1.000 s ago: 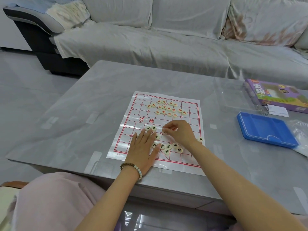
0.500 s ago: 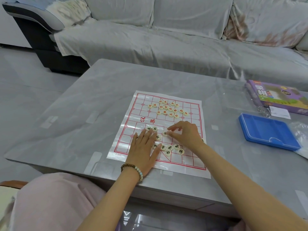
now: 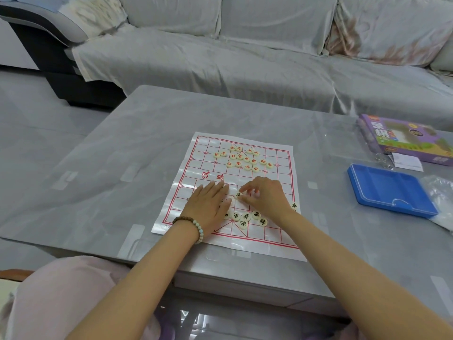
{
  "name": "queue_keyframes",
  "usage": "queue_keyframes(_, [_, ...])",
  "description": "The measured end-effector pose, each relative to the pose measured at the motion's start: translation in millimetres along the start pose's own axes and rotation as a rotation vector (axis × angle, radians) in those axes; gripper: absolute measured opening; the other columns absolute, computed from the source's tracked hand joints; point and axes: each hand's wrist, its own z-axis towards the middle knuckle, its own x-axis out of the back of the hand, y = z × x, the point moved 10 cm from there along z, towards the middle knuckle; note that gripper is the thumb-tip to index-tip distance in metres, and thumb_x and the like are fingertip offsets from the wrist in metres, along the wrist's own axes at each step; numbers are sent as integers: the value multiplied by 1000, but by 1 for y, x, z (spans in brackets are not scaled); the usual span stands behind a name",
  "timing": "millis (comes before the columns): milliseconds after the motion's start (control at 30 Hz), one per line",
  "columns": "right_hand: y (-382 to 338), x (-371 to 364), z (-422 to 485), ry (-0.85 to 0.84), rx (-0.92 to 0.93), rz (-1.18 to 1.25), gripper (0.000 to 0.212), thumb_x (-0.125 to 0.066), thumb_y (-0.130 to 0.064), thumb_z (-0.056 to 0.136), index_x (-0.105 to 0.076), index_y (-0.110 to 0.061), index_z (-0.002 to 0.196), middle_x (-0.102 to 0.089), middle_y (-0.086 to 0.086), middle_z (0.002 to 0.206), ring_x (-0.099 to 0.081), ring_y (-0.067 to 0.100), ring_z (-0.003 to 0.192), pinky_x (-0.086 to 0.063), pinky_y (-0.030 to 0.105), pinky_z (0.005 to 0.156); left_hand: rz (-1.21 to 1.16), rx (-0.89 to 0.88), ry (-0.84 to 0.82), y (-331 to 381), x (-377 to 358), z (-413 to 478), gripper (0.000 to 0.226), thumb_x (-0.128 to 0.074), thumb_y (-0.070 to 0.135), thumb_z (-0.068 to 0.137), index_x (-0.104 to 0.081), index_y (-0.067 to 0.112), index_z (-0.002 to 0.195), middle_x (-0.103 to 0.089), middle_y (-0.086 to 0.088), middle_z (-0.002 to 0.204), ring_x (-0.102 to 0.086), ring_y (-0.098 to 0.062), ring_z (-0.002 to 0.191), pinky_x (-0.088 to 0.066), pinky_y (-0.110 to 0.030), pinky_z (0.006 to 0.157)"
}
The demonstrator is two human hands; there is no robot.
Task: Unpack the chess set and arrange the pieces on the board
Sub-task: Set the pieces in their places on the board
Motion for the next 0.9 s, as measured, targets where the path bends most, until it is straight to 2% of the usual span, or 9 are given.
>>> queue_keyframes(167, [-3,-3,1,-7,32,-60,23,-64,-45,83,-70,-31,101,-66,-9,100,-48,4,84,-36,31,92,11,-42,5,-10,-4,-17,56,-6,47,98,-8,25,149,-5,8,156,0,-9,143,2,-27,115])
queue_keyframes(267, [-6,-4,1,-16,39,-40,24,-64,-45,83,-70,-31,102,-66,-8,100,-50,5,85,-37,31,92,-33,-73,7,-11,-4,-33,75,7,61,83,-8,27,149,-6,10,156,0,-7,143,2,-24,114])
queue_keyframes(400, [-7,-2,-1,-24,22,4,27,-65,-44,83,-70,-29,104,-67,-7,101,-54,7,88,-41,36,95,-210,-34,89,-24,13,-43,69,-12,61,90,-14,23,148,-29,4,149,-30,-13,135,-21,-23,108])
queue_keyframes(500, [-11,4,-4,1,18,93,27,-65,-41,84,-68,-28,106,-66,-7,102,-55,9,92,-41,39,97,-258,38,131,-48,20,-46,82,-9,69,81,-19,23,148,-33,3,148,-34,-15,134,-30,-31,109])
queue_keyframes(600, [-23,7,-10,4,49,144,26,-64,-41,85,-67,-29,108,-64,-8,109,-51,6,97,-36,33,98,-222,30,143,-57,20,-49,84,-6,70,78,-24,23,146,-34,3,148,-31,-15,136,-24,-30,111])
queue_keyframes(700, [-37,3,-15,-14,99,138,26,-62,-40,86,-66,-29,110,-61,-9,116,-50,7,107,-25,24,94,-157,-5,103,-52,12,-53,93,8,77,73,-19,28,147,-20,8,154,-16,-11,142,-8,-28,115])
queue_keyframes(800, [-49,-5,-16,-53,124,104,27,-61,-39,87,-66,-30,112,-59,-8,119,-48,9,113,-26,27,98,-138,9,102,-53,8,-53,100,14,80,68,-19,29,147,-18,9,154,-13,-10,142,-1,-24,112])
queue_keyframes(900, [-57,-9,-15,-68,142,107,27,-63,-38,87,-66,-30,112,-59,-7,120,-48,9,112,-28,28,97,-130,30,113,-55,7,-54,94,8,77,71,-19,29,147,-18,10,154,-11,-8,142,2,-20,111])
